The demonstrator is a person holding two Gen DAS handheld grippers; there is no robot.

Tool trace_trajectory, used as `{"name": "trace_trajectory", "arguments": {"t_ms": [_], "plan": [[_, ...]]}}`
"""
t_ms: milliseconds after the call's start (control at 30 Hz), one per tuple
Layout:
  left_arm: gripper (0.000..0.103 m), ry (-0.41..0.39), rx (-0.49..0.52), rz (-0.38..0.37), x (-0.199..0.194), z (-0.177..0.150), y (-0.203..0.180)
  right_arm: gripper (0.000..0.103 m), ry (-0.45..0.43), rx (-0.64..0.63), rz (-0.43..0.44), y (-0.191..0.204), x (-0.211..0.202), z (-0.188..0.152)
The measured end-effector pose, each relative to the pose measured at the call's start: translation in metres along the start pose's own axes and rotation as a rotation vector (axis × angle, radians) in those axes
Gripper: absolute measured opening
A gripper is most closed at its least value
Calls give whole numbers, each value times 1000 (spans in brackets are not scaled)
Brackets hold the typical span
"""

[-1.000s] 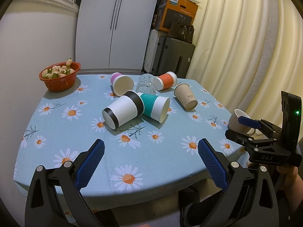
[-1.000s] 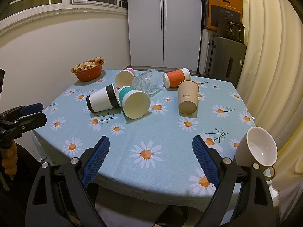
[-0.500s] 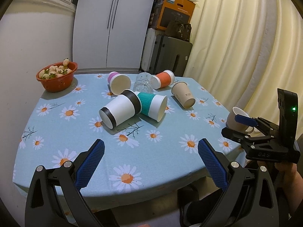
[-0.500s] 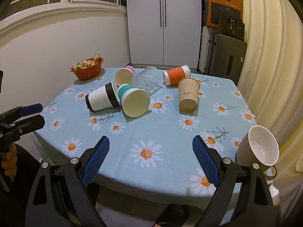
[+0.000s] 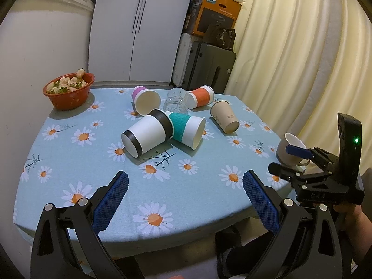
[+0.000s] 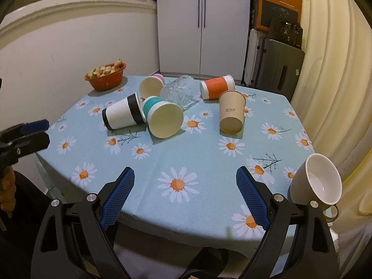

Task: Flip cup upright
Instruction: 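Reach the right tool to the tan paper cup and close on it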

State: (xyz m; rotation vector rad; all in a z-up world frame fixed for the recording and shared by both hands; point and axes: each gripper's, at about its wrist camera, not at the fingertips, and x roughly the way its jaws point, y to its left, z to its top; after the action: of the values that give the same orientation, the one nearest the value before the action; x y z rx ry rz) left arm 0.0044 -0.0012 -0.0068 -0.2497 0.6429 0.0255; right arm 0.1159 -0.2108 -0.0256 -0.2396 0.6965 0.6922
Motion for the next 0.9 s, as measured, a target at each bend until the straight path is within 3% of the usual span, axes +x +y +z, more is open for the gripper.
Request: {"name": "trace_trajectory", "arguments": {"t_ms": [200, 333, 500, 667, 900], "plan": [[96, 14, -43, -11, 5, 5, 10, 88, 40, 1, 23, -7, 8, 17], [96, 26, -73, -29, 9, 9, 16, 88, 69, 29, 36, -23, 20, 53], [96, 33, -108, -71, 16, 18, 25, 88, 236, 134, 82, -56, 73, 110], [96, 66, -159, -115, 28, 29, 38, 84, 431, 281, 125, -96, 145, 138], [96, 133, -209, -231, 53, 54, 33, 80, 585, 291, -7, -124, 203, 149]]}}
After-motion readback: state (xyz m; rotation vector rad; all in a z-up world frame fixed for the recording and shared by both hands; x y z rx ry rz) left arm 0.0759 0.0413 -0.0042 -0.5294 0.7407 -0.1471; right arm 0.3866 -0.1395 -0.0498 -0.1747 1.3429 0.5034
